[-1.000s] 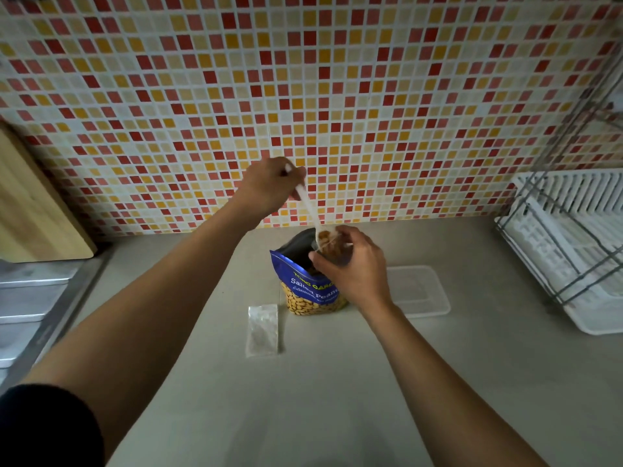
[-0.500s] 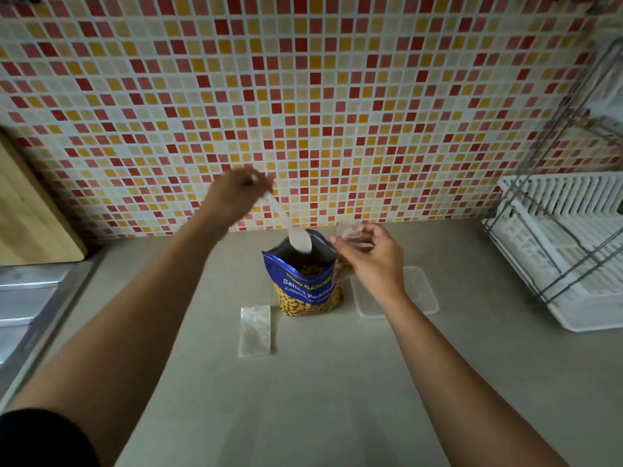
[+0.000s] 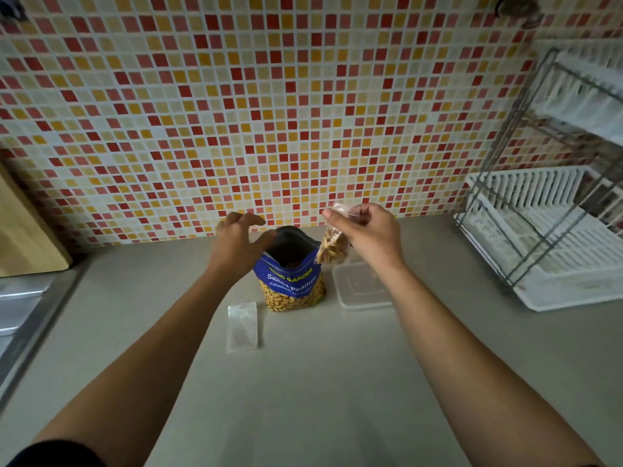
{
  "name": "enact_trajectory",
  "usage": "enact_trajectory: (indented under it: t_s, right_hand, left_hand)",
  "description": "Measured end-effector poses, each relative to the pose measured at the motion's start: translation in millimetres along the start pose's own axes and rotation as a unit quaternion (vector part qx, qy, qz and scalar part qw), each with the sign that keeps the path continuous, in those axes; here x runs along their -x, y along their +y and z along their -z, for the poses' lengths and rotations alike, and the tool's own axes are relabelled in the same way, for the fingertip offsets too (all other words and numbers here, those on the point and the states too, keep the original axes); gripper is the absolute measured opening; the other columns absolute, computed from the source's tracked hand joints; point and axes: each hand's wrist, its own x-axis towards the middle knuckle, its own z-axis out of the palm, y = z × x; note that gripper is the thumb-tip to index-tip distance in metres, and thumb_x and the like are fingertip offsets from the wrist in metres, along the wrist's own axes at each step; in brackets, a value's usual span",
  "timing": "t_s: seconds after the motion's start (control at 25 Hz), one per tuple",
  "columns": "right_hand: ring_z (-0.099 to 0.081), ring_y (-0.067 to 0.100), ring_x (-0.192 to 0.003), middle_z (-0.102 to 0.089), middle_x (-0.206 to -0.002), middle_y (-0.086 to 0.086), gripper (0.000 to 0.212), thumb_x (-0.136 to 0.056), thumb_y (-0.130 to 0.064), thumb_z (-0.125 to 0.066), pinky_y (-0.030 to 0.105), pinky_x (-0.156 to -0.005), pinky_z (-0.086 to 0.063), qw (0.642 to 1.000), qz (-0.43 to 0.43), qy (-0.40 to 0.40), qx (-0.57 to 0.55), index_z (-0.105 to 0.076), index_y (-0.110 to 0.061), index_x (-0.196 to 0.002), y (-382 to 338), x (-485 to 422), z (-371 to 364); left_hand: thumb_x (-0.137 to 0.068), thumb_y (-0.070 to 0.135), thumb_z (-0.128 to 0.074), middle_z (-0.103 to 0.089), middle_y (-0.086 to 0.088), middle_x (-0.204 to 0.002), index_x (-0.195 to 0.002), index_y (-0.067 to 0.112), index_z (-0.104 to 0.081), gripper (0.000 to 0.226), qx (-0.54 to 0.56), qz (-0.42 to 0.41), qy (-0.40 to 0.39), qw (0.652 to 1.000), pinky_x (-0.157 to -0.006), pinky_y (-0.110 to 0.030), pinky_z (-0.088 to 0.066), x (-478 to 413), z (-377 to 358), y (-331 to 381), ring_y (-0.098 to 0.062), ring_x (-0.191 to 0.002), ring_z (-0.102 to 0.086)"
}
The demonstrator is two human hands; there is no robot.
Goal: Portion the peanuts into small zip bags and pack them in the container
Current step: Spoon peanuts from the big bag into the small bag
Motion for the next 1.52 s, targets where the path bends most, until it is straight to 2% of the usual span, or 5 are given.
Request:
enact_trajectory:
  t_s: [0.32,0.44,0.56,1.16,1.52]
  right_hand:
    - [-0.068,0.017,-0.09,-0.069,-0.097,0.002,0.067,-0.053,-0.063,-0.078,0.034,-0.078,-0.058,0.995,-0.079,-0.056,-0.025,-0.062,-0.015,-0.097,8,-5,28]
    - [-0.067,0.019,-0.091,-0.069,-0.103,0.009,0.04,-0.079,-0.032,-0.072,0.03,-0.075,-0.059,0.978,-0.112,-0.142,-0.102,-0.062,-0.006,-0.107,20,-10,58]
    - [-0.067,0.016,-0.082,-0.07,-0.093,0.004,0.006,-0.083,-0.017,-0.068,0.029,-0.072,-0.058,0.975,-0.118,-0.168,-0.089,-0.065,-0.016,-0.088,34,-12,88]
    - [-0.059,0.011,-0.064,-0.065,-0.08,0.007,0.015,-0.082,-0.006,-0.069,0.016,-0.059,-0.053,0.947,-0.273,-0.162,0.041,-0.066,-0.003,-0.096,217,4,140]
    - [-0.068,0.023,-0.088,-0.073,-0.092,0.012,0.019,-0.074,-0.019,-0.078,0.027,-0.082,-0.048,0.953,-0.2,-0.082,0.212,-0.071,-0.006,-0.086,255,8,125]
  left_hand:
    - [-0.085,0.016,-0.064,-0.073,-0.002,-0.098,-0.104,0.015,-0.067,0.02,0.464,0.005,-0.151,0.873,-0.083,-0.022,-0.055,65,-35,83,-0.015,-0.094,-0.07]
    - [-0.089,0.009,-0.059,-0.072,-0.007,-0.095,-0.106,0.006,-0.066,0.019,0.506,0.059,-0.164,0.845,-0.08,-0.025,-0.057,66,-56,95,-0.019,-0.09,-0.069]
    - [-0.089,0.017,-0.06,-0.071,-0.003,-0.088,-0.099,0.01,-0.067,0.014,0.494,0.071,-0.187,0.846,-0.071,-0.022,-0.056,72,-82,117,-0.012,-0.082,-0.069]
    - [-0.069,0.039,-0.073,-0.071,-0.008,-0.071,-0.063,0.014,-0.068,0.026,0.294,0.281,-0.241,0.881,-0.081,-0.041,-0.057,139,-245,131,-0.024,-0.073,-0.068]
    - [-0.082,0.032,-0.067,-0.072,-0.01,-0.094,-0.093,0.011,-0.071,0.024,0.129,0.218,-0.183,0.95,-0.074,-0.024,-0.043,141,-266,132,-0.026,-0.093,-0.064]
